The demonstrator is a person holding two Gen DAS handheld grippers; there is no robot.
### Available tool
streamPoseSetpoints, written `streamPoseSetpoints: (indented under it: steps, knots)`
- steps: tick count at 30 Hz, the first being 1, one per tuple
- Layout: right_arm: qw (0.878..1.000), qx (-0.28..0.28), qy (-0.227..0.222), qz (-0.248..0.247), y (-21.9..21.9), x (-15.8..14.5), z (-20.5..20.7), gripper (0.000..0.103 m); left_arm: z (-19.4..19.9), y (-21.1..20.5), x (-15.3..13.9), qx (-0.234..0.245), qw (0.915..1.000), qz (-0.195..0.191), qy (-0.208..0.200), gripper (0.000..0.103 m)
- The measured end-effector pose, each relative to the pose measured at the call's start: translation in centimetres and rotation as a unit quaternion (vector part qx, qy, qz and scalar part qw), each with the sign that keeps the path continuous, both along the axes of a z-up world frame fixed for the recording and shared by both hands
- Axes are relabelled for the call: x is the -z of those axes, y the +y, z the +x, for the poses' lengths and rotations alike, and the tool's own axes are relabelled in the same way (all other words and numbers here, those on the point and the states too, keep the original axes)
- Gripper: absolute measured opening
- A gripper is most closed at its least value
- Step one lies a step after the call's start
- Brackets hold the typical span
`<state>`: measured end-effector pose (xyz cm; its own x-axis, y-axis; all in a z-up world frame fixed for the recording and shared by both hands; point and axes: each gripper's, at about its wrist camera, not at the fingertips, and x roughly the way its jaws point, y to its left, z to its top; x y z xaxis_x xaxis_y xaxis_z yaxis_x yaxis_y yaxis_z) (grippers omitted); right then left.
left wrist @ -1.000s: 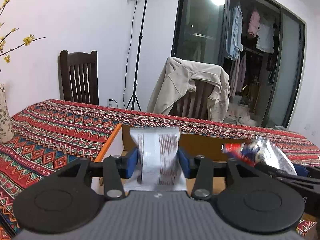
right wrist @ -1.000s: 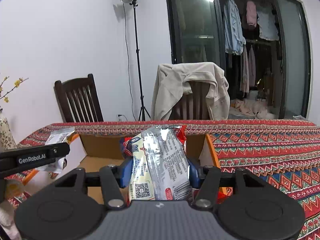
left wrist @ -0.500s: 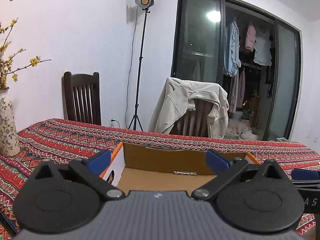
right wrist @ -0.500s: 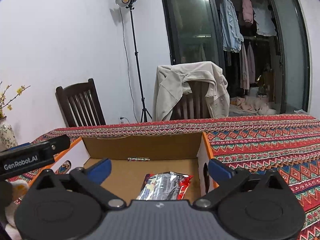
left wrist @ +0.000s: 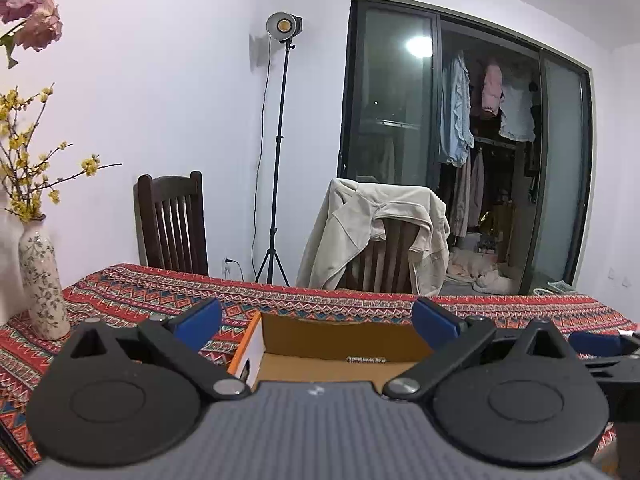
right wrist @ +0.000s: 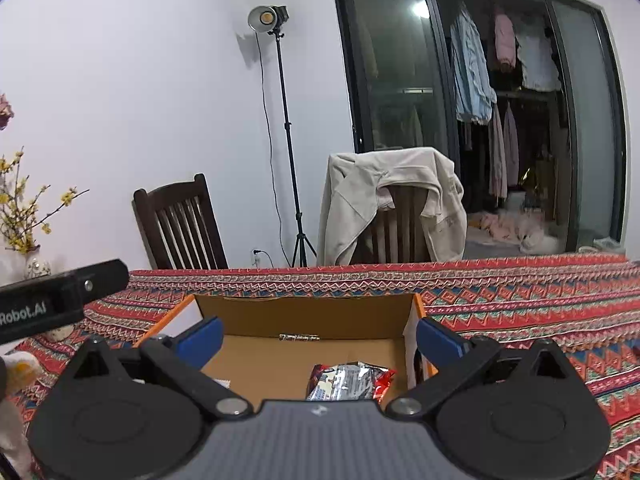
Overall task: Organize snacks
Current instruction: 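Drop the white sachet and foil bar into the cardboard box with both tools, then grasp the yellow cracker bag with the left tool while the right tool grasps the yellow-green bar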
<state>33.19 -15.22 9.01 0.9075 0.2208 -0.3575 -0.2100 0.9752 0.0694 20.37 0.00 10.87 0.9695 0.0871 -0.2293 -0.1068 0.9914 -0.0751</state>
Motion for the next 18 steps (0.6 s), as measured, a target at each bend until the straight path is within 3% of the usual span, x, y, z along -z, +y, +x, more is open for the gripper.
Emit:
streamPoseSetpoints:
  steps: [18]
  knots:
    - [0.998,-0.021,0.038,-0.044,-0.7,4.4,-10.5,0.103,-8.6,2.1,4.8,0.026,0.9987,0.008,0.043,0.103]
